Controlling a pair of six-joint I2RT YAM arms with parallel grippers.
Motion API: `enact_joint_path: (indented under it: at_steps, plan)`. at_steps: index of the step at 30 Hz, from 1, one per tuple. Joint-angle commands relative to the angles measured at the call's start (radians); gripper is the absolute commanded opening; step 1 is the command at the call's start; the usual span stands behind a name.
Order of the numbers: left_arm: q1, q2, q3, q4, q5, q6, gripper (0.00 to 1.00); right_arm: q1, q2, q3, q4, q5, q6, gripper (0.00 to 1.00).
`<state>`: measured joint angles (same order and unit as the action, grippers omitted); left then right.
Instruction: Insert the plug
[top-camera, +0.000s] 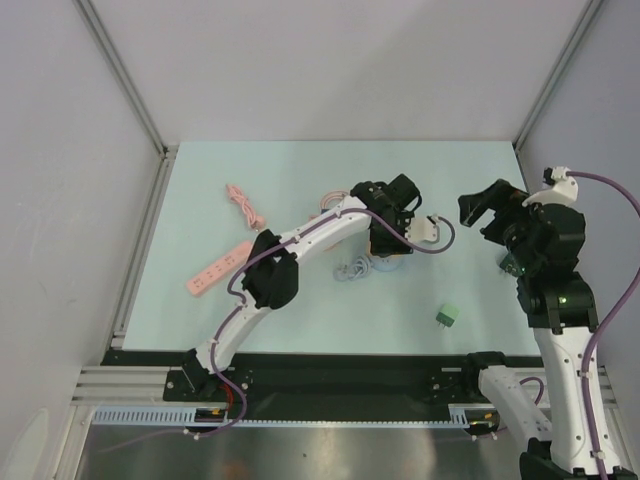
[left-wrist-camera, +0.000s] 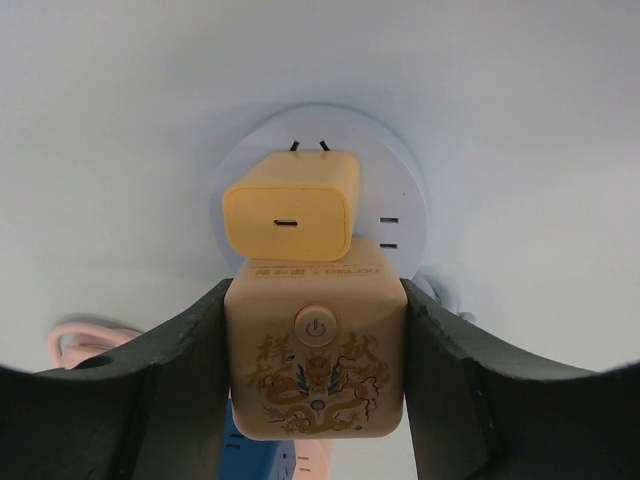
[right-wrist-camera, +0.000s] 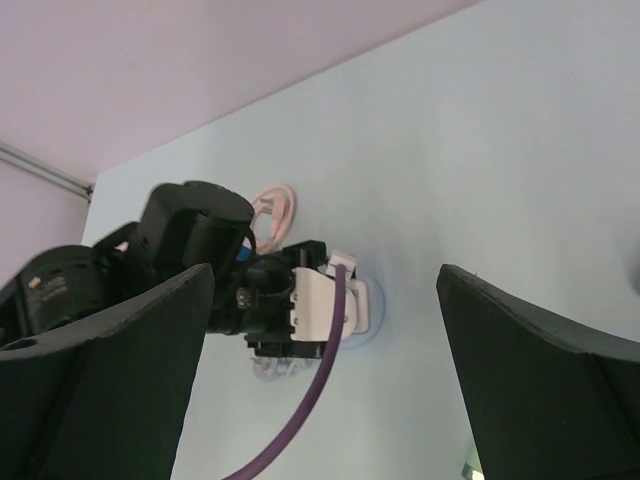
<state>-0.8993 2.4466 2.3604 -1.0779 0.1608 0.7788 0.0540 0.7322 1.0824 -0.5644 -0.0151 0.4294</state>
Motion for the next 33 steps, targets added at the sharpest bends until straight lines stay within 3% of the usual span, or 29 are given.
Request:
enact_joint_path:
  at_steps: [1,17,33]
  plan:
    - [0.008,0.069,0.005,0.013,0.014,0.019,0.00,-0.009,0.004,0.103,0.003,0.014,-0.003,1.00]
    - [0.086,0.022,-0.133,0.062,0.132,-0.012,0.00,-0.039,-0.013,0.105,-0.002,-0.058,0.029,1.00]
    - [0.129,-0.119,-0.512,0.320,0.190,-0.073,0.00,-0.075,0.001,0.090,0.021,-0.112,0.051,1.00]
